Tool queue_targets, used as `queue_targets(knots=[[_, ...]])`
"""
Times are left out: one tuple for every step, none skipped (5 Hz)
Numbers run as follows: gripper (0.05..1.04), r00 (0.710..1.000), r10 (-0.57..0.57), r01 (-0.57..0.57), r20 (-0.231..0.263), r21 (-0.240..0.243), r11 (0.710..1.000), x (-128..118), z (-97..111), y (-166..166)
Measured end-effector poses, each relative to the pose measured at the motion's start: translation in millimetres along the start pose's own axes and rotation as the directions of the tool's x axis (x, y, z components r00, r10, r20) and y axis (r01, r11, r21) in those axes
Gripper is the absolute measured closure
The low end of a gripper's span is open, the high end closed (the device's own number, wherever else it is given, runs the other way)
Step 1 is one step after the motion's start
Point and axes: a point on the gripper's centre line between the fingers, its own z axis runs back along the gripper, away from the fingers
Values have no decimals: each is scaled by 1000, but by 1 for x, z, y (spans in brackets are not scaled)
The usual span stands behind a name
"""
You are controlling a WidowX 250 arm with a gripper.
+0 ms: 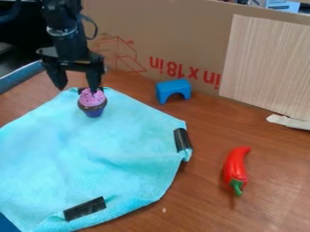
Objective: Move the object on the cloth to the top side of the table
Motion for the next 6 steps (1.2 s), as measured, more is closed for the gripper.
queue_targets(knots=[[83, 1000, -1, 1, 21, 16, 1000, 4, -4, 2], [83, 1000, 6, -7, 11, 33, 999, 4, -17, 4], [83, 1000, 27, -27, 14, 35, 999, 11, -22, 2], [83, 999, 46, -47, 4, 35, 998, 16, -28, 0], [109, 998, 55, -55, -13, 24, 998, 15, -32, -3], [244, 998, 67, -67, 3, 25, 997, 18, -32, -2]])
